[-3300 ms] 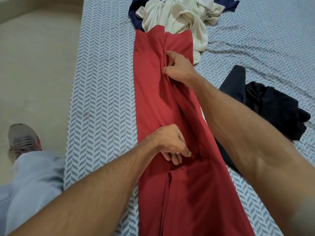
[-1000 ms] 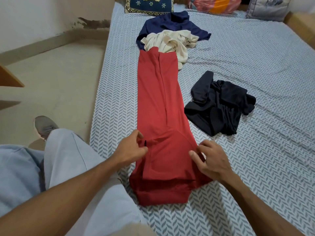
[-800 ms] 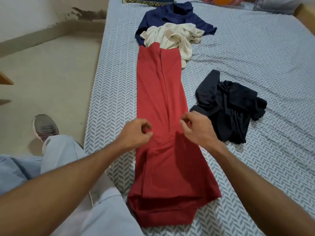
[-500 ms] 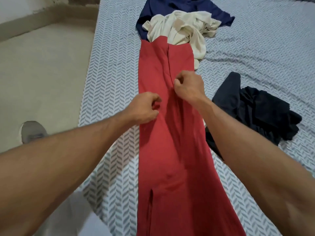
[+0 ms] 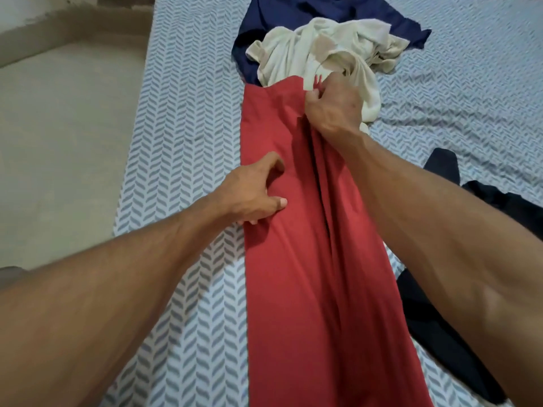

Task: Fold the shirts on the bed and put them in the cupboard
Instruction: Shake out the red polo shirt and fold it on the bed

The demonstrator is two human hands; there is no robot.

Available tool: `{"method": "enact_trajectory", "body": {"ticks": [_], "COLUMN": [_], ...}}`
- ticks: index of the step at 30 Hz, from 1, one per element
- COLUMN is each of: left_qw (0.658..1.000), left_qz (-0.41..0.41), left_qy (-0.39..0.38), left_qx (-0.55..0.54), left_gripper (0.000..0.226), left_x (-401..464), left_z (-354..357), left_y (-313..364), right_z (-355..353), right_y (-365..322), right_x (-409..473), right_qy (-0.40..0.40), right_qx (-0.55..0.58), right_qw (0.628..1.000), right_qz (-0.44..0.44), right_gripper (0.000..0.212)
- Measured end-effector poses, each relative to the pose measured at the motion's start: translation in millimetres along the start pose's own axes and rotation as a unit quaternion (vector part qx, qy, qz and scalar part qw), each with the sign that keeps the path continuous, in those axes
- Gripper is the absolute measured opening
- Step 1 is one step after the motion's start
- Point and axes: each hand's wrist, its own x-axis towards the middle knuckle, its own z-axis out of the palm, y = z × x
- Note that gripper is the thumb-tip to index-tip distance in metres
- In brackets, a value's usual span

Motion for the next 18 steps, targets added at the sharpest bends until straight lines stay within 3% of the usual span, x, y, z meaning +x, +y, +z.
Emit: {"method": "enact_trajectory", "body": {"ticks": [3,8,11,13,15,18], "left_qw": [1.000,1.000,0.995,0.978,0.946,0.926], "left_qz": [0.000,0.000,-0.004,0.002,0.011,-0.023], "left_qy": [0.001,-0.005,0.006,0.123,0.293,0.349], "left_qx": [-0.009,-0.007,-0.097,-0.166,-0.135,-0.139], "left_gripper": [0.049,0.049,0.032,0.017,0.014,0.027], "left_x": [-0.7,1.0,2.2,9.4,23.2,50.9], "left_z": [0.0,-1.8,-3.6,-7.5,-14.7,-27.9], "left_y": [2.2,3.2,0.7,-9.8,-27.6,-40.7], "right_z": [1.5,-0.4,-19.4,-27.9,-24.6,-13.3], "right_y": [5.5,15.5,31.1,58.3,87.2,108.6], "right_x": [1.1,-3.9,5.1,7.6,1.4,-5.1], "right_qy": [0.033,-0.031,0.043,0.074,0.043,-0.019], "right_qx": [0.055,0.075,0.104,0.148,0.230,0.292], "right_qw": [0.998,0.996,0.994,0.983,0.961,0.947], "right_qz": [0.005,-0.042,-0.003,0.083,0.150,0.132], "right_gripper": [0.030,0.032,0.021,0.022,0.028,0.031]}}
